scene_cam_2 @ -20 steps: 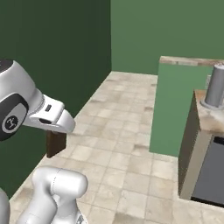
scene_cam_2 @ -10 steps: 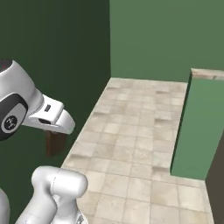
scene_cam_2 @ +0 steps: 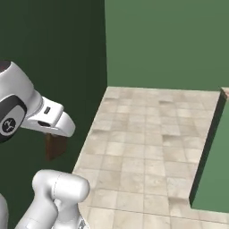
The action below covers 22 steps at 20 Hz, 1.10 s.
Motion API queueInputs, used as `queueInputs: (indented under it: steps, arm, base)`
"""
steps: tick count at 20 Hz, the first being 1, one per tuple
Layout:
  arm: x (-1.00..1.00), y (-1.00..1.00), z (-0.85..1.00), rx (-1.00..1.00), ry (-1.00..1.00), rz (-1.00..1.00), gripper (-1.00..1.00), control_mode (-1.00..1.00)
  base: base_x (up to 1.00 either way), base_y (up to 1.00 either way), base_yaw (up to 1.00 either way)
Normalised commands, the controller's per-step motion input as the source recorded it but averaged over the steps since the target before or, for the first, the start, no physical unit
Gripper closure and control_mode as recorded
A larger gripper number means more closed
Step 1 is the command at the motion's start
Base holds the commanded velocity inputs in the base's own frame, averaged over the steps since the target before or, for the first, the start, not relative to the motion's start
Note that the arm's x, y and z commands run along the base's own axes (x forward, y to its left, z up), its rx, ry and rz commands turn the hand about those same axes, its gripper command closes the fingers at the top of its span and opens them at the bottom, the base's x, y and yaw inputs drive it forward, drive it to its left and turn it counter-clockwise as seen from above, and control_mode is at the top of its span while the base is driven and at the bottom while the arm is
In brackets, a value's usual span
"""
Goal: Start the toaster. Once the lever pops up, take the bread to the plate on the dining counter.
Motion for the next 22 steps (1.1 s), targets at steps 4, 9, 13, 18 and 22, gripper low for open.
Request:
queueInputs:
  steps: [4,9,13,18,22]
  arm:
    - [0.0,0.0,0.0,0.0,0.0,0.0,1.0,1.0]
    - [0.0,0.0,0.0,0.0,0.0,0.0,1.0,1.0]
    - [0.0,0.0,0.0,0.0,0.0,0.0,1.0,1.0]
    - [0.0,0.0,0.0,0.0,0.0,0.0,1.0,1.0]
    - [0.0,0.0,0.0,0.0,0.0,0.0,1.0,1.0]
  base:
    - [1.0,0.21,-0.19]
    - [1.0,-0.03,-0.13]
    - [1.0,-0.04,-0.13]
    - [1.0,0.0,-0.16]
    - [1.0,0.0,-0.36]
